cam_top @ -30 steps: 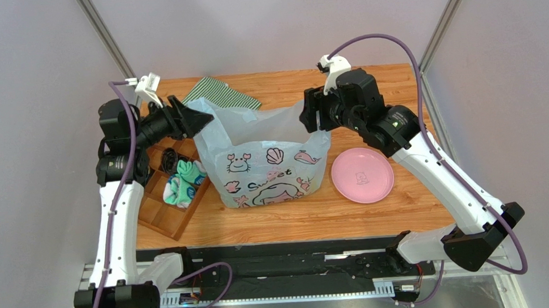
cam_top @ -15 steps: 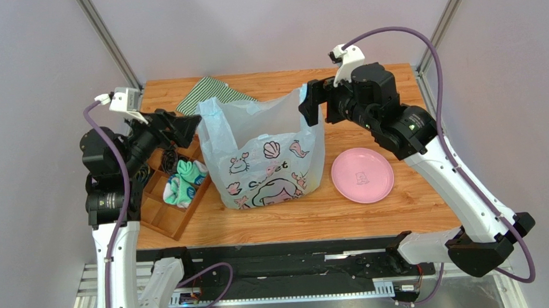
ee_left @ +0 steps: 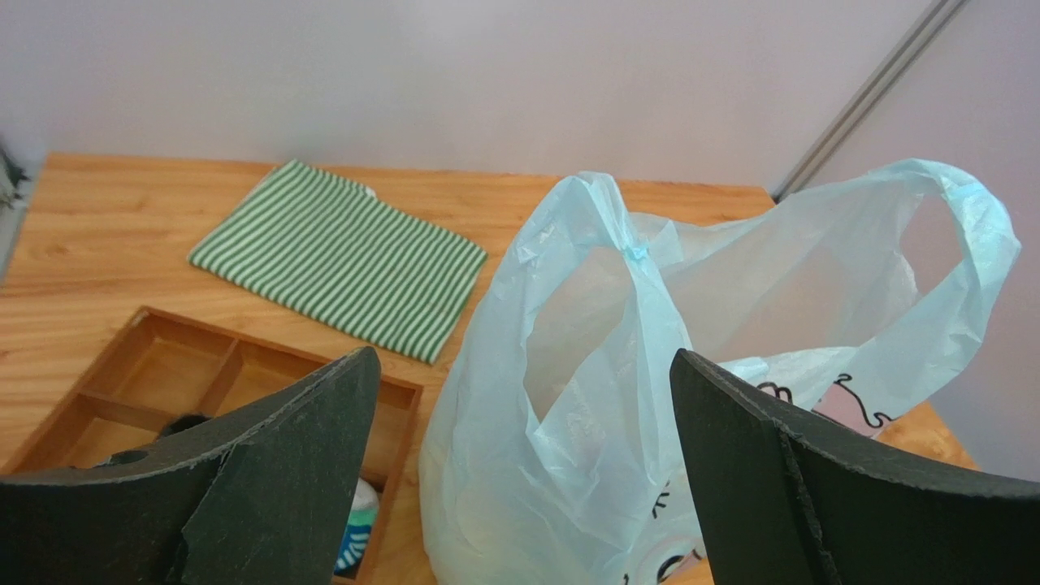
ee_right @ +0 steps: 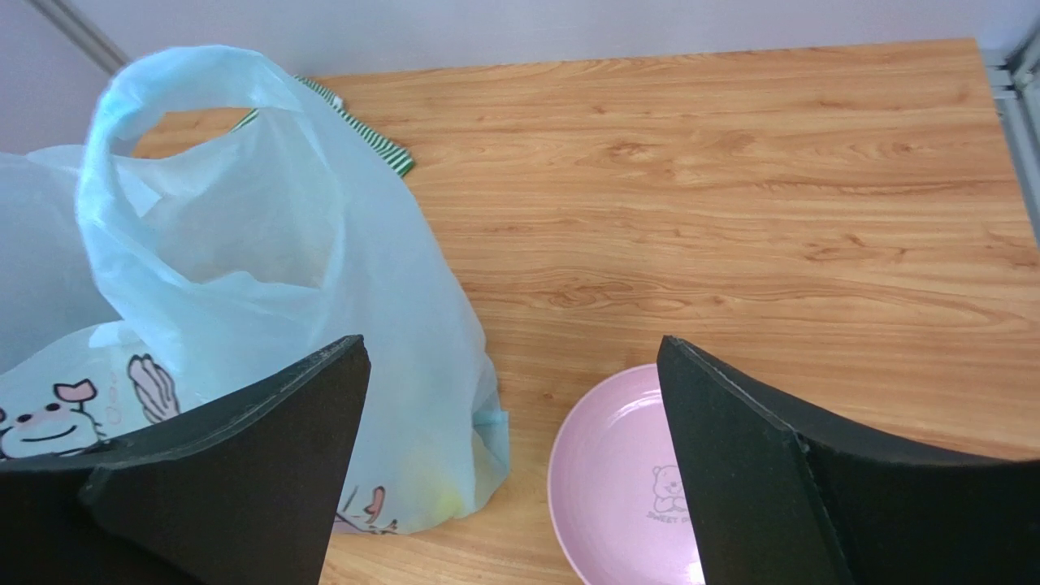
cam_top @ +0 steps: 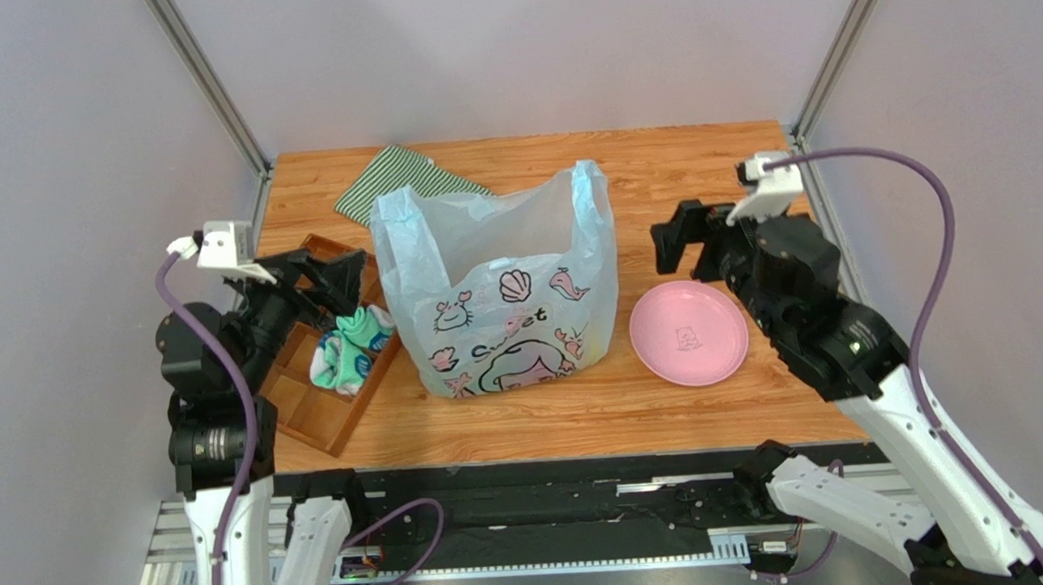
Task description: Place the fruits into the plastic bag
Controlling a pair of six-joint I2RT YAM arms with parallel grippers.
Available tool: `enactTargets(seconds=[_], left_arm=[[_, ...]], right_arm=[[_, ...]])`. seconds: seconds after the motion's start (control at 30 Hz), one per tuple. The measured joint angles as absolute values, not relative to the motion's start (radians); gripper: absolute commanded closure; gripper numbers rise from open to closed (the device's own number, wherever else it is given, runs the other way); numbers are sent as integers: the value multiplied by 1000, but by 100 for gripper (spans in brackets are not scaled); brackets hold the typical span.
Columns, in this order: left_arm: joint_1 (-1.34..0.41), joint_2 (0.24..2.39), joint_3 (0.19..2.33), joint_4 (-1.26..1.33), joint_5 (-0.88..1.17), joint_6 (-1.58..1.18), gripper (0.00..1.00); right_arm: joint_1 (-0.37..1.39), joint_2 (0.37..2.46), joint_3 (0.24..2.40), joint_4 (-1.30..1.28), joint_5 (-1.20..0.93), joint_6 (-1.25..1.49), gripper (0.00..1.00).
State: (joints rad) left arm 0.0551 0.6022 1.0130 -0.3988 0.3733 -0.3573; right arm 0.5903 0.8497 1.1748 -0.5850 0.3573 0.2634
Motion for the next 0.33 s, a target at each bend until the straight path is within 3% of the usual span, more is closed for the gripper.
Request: enactTargets(seconds=[0.33], left_arm=[[55,476,967,-455,326,-304,2]], right_arm=[[590,640,945,-524,478,265,7]])
